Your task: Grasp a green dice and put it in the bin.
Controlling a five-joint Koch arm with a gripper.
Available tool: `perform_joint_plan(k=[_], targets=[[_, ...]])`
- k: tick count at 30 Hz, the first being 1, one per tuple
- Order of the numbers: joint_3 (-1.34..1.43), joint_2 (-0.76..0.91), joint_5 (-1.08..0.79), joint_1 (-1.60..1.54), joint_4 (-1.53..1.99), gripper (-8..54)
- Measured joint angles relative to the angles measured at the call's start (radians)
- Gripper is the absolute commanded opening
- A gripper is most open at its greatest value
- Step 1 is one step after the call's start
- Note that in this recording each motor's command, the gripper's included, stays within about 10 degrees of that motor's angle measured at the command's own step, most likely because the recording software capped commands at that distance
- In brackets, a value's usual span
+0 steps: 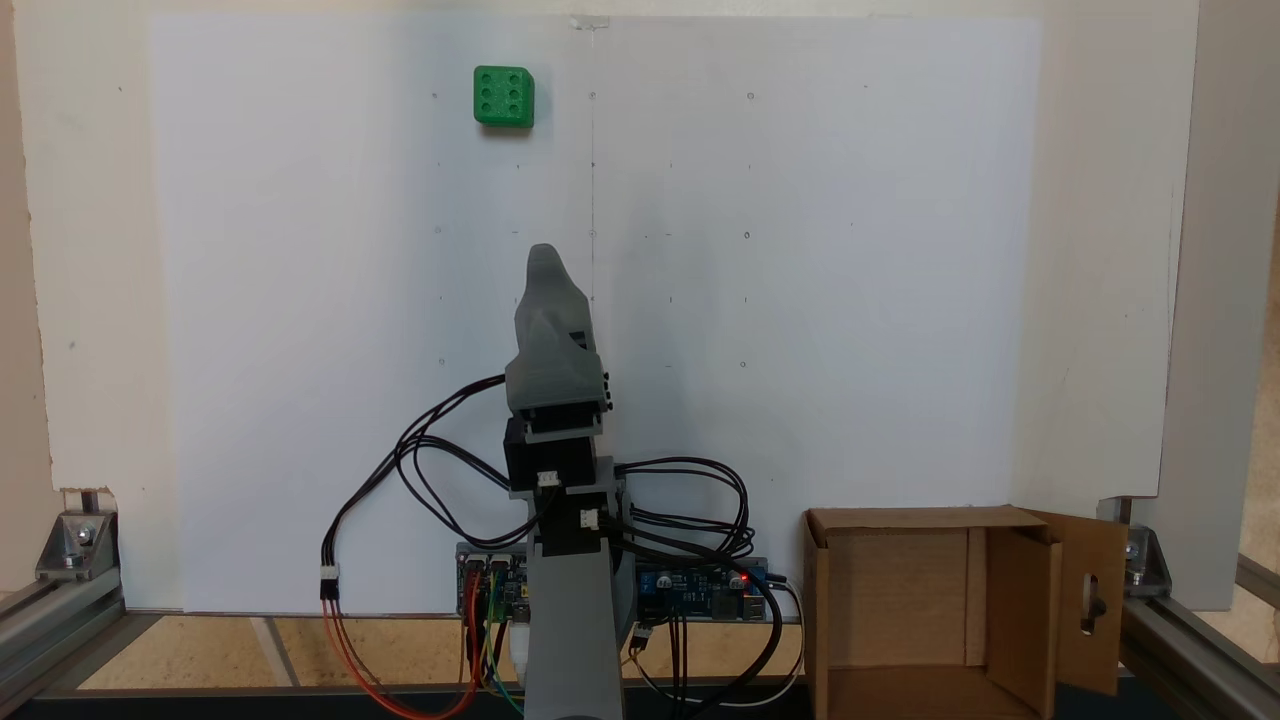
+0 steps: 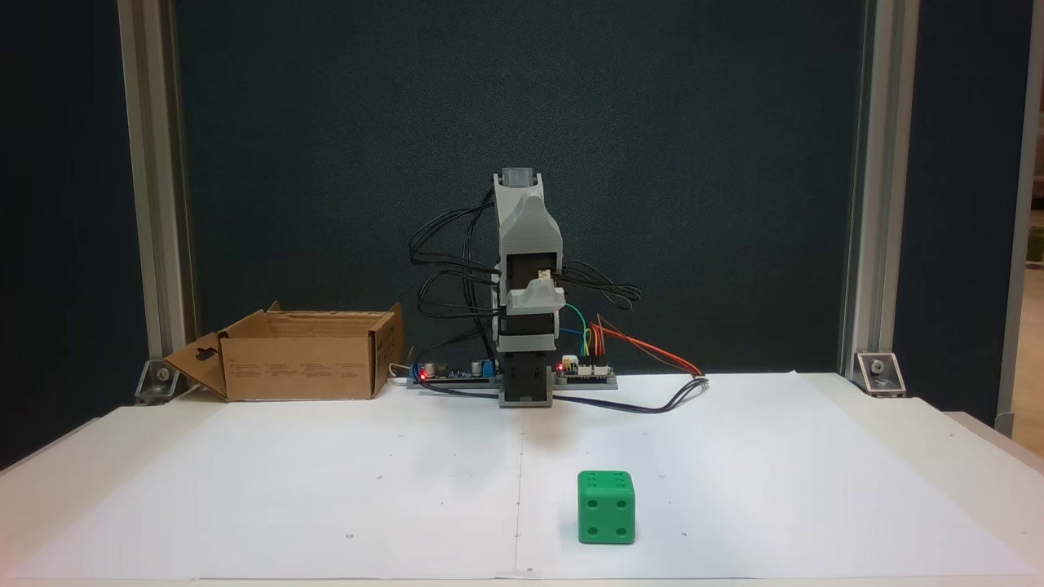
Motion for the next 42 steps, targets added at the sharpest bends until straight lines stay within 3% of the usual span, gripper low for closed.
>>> perform_joint_plan(k=[7,33,42], targets=[[-0.048,0.0,0.0,-0.002,0.04,44.8],[-1.078,-0.011,0.002,0.008,1.787,44.0],[-1.666,-0.451,0.095,-0.015,2.367,44.5]])
